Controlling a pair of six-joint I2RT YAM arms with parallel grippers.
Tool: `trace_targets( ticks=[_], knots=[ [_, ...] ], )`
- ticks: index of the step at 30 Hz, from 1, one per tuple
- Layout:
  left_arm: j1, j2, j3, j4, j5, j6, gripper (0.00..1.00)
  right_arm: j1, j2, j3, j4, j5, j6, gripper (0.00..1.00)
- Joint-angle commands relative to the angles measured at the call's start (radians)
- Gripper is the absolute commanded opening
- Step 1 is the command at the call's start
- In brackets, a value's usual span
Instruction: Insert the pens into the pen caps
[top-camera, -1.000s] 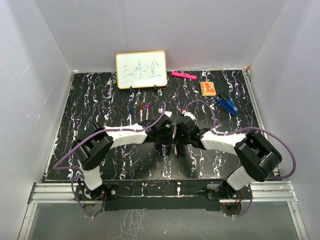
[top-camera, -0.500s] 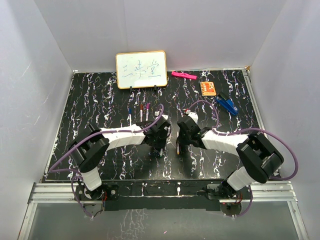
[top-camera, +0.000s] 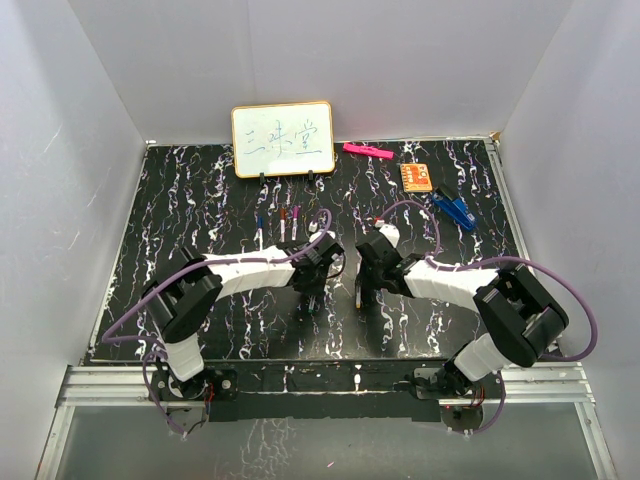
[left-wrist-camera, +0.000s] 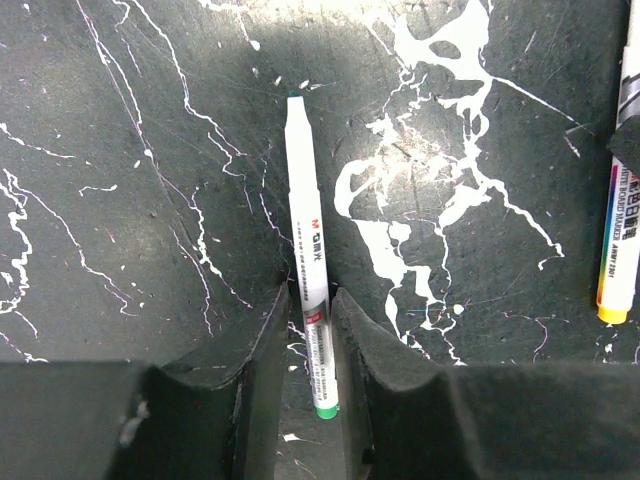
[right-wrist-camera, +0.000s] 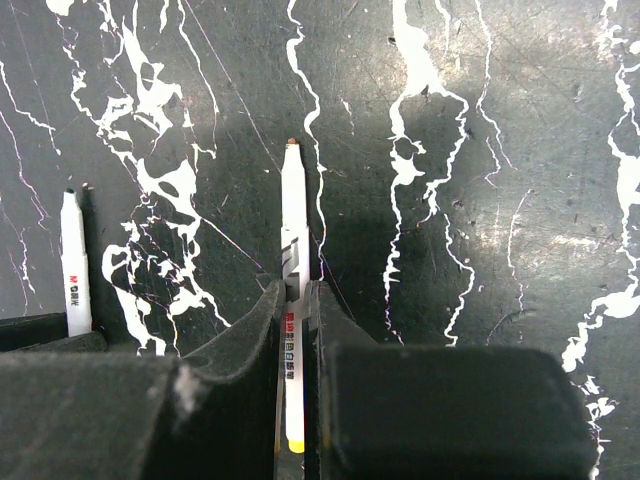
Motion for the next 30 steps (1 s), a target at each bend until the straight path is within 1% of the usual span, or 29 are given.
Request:
trace_targets(
  ticks=[1, 3, 5, 7, 10, 16, 19, 21, 22, 25, 29, 30],
  knots=[
    [0.004, 0.103, -0.020, -0.162, -0.052, 0.021, 0.21, -0.013, 0.019, -0.024, -0.146, 0.060, -0.024, 0.06],
    [0.004, 0.120, -0.020, -0.163, -0.045, 0.024, 0.21, -0.014, -0.004, -0.028, -0.137, 0.059, -0.033, 0.13],
    [0.004, 0.126, -0.022, -0.162, -0.037, 0.025, 0.20, -0.013, -0.030, -0.028, -0.129, 0.057, -0.045, 0.29],
    [0.004, 0.129, -0.024, -0.160, -0.029, 0.023, 0.19, -0.013, -0.058, -0.028, -0.129, 0.062, -0.055, 0.39],
    [0.004, 0.136, -0.024, -0.163, -0.014, 0.019, 0.17, -0.014, -0.089, -0.017, -0.142, 0.070, -0.068, 0.44],
    [0.015, 0.148, -0.042, -0.142, 0.051, 0.007, 0.17, -0.014, -0.133, 0.009, -0.169, 0.084, -0.081, 0.46],
    [0.018, 0.152, -0.047, -0.140, 0.059, 0.005, 0.10, -0.014, -0.153, 0.014, -0.173, 0.091, -0.084, 0.46],
    [0.020, 0.154, -0.049, -0.137, 0.067, 0.005, 0.01, -0.013, -0.165, 0.021, -0.173, 0.094, -0.091, 0.46],
    [0.022, 0.158, -0.050, -0.136, 0.071, 0.006, 0.00, -0.014, -0.170, 0.027, -0.174, 0.094, -0.095, 0.47],
    [0.025, 0.168, -0.052, -0.134, 0.087, 0.023, 0.00, -0.014, -0.182, 0.059, -0.182, 0.095, -0.112, 0.48],
    [0.026, 0.156, -0.055, -0.124, 0.095, 0.047, 0.00, -0.015, -0.181, 0.117, -0.210, 0.134, -0.138, 0.54],
    [0.026, 0.145, -0.056, -0.119, 0.093, 0.050, 0.00, -0.014, -0.180, 0.132, -0.214, 0.158, -0.145, 0.58]
  ],
)
